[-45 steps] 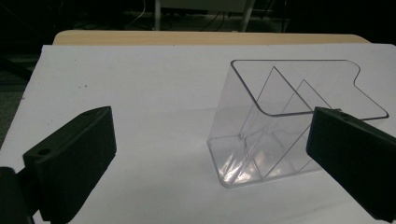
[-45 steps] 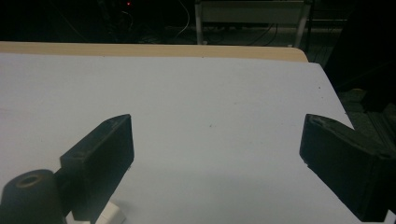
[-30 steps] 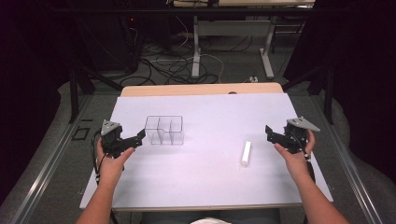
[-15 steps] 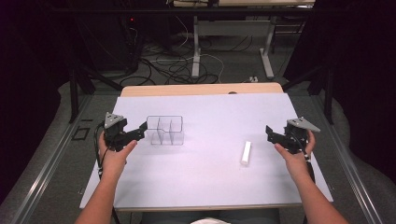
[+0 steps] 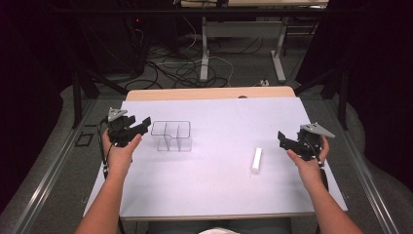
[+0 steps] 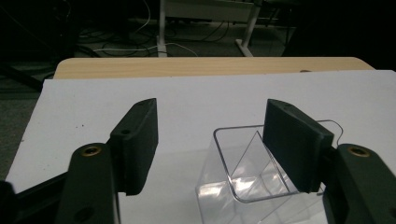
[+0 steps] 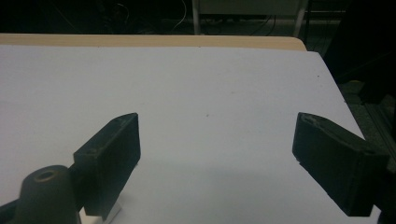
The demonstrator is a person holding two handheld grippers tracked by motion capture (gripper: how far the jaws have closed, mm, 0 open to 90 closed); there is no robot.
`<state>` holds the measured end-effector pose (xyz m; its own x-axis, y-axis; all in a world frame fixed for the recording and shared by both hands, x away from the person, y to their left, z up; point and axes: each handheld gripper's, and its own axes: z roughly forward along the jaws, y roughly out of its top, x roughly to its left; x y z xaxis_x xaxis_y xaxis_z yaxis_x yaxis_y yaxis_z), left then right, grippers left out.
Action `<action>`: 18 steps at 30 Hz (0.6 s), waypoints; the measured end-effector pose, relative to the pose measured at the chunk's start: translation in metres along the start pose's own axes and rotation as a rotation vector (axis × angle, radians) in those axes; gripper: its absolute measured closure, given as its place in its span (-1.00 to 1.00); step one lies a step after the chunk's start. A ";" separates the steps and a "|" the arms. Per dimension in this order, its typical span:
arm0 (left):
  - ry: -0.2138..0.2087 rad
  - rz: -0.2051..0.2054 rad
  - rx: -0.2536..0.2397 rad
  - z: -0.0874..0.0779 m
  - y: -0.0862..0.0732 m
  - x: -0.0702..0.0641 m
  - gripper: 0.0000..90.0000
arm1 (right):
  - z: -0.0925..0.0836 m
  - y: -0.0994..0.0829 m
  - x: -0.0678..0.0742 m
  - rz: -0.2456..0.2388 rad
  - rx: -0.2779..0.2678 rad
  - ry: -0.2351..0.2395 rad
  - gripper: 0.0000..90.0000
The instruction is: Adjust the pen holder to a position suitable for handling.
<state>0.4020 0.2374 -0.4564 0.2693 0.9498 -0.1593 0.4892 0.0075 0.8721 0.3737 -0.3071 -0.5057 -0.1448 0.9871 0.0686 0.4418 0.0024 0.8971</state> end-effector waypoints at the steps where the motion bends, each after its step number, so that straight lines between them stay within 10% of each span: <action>1: 0.000 0.000 0.000 0.000 0.000 0.000 -0.16 | 0.000 0.000 0.000 -0.003 0.000 0.000 -0.68; 18: 0.023 -0.073 0.148 0.026 -0.005 0.004 0.87 | 0.003 -0.002 -0.001 0.018 0.021 0.014 -0.67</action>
<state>0.4228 0.2330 -0.4733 0.2099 0.9554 -0.2075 0.6238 0.0325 0.7809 0.3754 -0.3072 -0.5088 -0.1488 0.9847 0.0911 0.4626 -0.0121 0.8865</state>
